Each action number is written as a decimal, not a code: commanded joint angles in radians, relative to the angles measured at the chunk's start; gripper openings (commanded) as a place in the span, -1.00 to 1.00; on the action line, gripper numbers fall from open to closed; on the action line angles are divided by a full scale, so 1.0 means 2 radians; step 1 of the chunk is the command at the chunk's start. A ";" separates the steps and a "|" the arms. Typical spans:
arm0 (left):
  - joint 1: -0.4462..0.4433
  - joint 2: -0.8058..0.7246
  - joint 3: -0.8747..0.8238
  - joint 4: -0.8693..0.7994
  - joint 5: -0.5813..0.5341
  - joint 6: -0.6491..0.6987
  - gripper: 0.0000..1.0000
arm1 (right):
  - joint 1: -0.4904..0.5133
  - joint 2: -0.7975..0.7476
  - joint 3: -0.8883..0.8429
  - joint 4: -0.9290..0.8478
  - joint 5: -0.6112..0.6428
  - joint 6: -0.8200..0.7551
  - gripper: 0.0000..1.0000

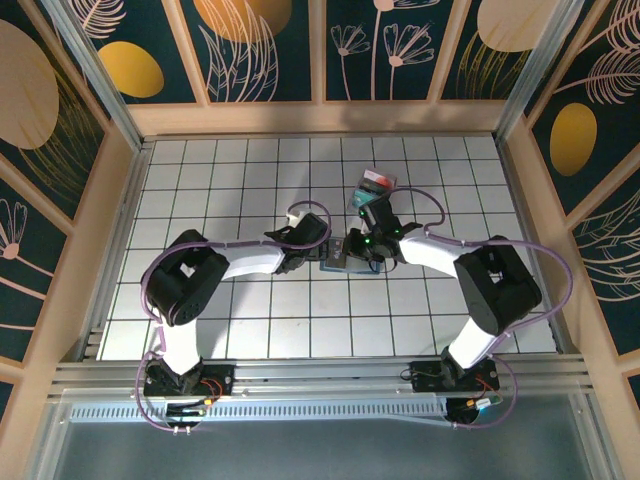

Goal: Take the credit cards out of the card holder

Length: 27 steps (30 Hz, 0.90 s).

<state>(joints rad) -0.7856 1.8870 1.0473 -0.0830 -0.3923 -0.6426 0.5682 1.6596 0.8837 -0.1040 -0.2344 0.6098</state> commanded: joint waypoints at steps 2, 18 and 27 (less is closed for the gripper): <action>-0.003 0.018 0.000 -0.012 0.020 0.005 0.98 | -0.004 0.014 -0.011 0.015 -0.005 0.003 -0.56; -0.005 0.031 -0.022 -0.019 0.023 -0.001 0.98 | -0.004 0.026 -0.021 0.032 -0.011 0.005 -0.49; -0.007 0.034 -0.020 -0.022 0.021 -0.003 0.98 | -0.004 0.040 -0.020 0.053 -0.023 0.008 -0.49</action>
<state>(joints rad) -0.7925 1.9106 1.0340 -0.0624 -0.3798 -0.6434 0.5682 1.7164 0.8543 -0.0261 -0.2626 0.6132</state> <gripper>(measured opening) 0.989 0.252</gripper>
